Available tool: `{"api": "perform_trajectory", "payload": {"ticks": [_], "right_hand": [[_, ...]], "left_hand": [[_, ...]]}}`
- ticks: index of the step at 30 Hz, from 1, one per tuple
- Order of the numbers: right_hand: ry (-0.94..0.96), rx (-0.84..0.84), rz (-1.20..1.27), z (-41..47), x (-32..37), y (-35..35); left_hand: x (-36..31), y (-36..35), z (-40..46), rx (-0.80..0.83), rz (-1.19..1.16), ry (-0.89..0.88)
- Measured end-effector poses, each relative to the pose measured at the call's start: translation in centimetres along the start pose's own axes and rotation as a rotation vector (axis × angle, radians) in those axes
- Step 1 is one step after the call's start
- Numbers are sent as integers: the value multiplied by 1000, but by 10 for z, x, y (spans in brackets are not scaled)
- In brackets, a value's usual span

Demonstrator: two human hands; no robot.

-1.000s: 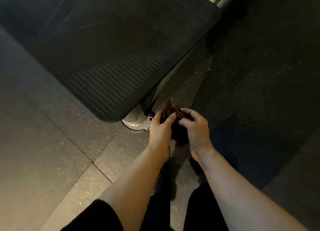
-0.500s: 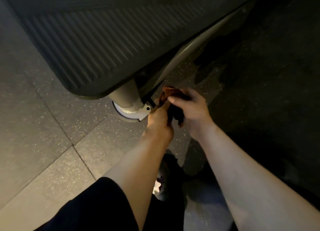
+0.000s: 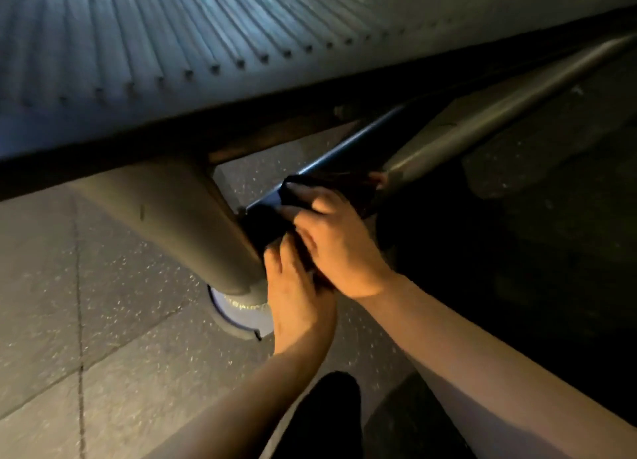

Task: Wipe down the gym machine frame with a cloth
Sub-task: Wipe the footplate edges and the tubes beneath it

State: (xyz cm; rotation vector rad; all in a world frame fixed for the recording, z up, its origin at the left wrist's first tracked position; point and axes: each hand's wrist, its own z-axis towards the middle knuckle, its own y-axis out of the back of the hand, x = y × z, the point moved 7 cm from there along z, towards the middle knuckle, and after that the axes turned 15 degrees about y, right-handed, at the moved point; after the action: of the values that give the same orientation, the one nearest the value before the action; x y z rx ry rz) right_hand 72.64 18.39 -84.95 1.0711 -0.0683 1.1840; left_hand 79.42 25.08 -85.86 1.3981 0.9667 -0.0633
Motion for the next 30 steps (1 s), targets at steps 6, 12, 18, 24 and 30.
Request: {"api": "perform_trajectory", "payload": {"ticks": [6,12,18,24,30], "right_hand": [[101,176,-209,2,-32,14],[-385,-202,-421,-25,-97,86],[-139,-121,-310,-25,-56,38],[-120,-60,-305,-31,-90,72],[-437,-289,-311,-54,-150,134]], "left_hand": [[-16,-15,3,22,282,-272],[-42,-29,-1,181,573,-320],[-51,-60,23,38,540,-308],[-55,-68,23,92,471,-304],[-86,-80,27,133,328,-322]]}}
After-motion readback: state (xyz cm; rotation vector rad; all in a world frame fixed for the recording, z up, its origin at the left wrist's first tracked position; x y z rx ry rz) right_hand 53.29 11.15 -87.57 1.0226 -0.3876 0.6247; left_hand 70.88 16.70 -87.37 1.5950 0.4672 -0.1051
